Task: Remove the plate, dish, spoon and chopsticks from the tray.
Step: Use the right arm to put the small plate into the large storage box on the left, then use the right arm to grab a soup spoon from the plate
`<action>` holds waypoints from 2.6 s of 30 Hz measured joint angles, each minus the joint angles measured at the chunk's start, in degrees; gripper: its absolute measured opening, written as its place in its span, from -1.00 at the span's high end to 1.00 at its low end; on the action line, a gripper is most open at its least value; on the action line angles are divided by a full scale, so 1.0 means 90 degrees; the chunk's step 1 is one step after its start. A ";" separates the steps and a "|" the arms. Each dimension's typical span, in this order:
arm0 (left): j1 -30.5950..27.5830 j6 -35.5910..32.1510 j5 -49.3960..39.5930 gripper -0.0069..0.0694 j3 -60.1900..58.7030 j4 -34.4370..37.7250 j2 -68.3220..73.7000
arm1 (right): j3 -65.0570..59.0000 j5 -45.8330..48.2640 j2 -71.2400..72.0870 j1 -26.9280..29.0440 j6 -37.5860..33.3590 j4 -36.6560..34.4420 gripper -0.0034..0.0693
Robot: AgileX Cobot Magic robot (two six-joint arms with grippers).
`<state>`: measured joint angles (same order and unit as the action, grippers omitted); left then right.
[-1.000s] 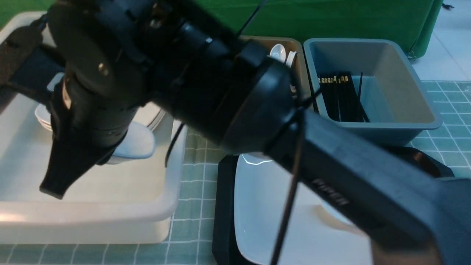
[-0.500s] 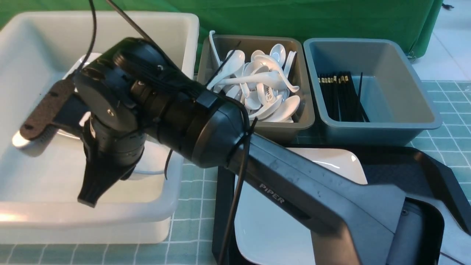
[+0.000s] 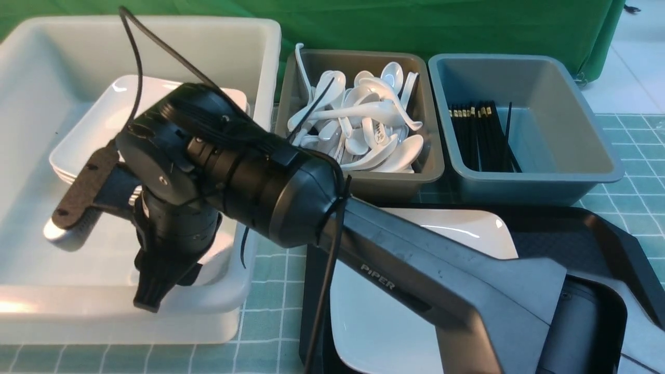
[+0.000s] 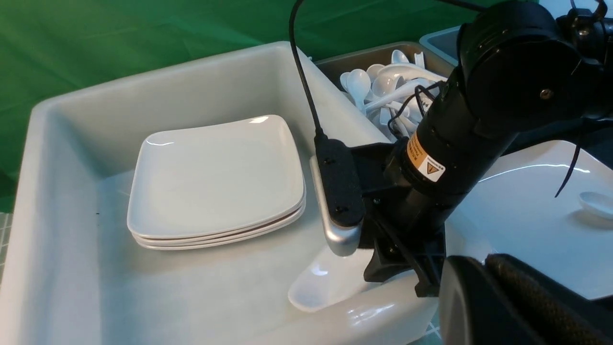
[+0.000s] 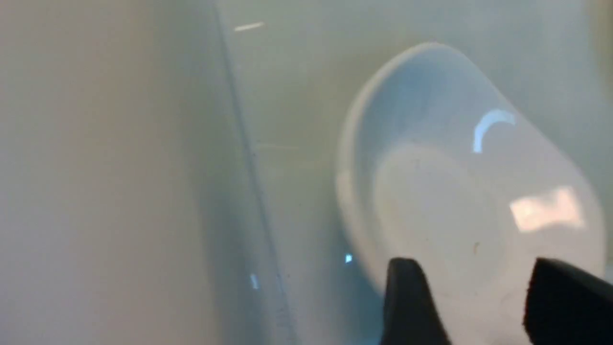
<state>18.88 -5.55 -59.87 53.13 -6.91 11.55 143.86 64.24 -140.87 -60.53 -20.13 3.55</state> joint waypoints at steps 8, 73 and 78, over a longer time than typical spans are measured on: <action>0.0000 0.0000 0.0035 0.77 0.0000 0.0015 0.0000 | 0.0053 0.0068 0.0465 -0.0034 0.0392 -0.0064 -0.45; 0.0000 -0.2844 0.0640 0.77 0.0004 0.3375 0.1712 | -0.9844 -0.3245 0.4600 0.3713 -0.0559 -0.0493 0.40; 0.0000 -0.2946 0.0678 0.77 0.0004 0.3375 0.1712 | -0.9380 -0.2323 0.4889 0.3713 -0.0085 -0.0616 0.44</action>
<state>18.88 -32.06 -53.77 53.16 23.47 26.96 59.44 43.32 -96.86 -27.11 -20.90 -2.00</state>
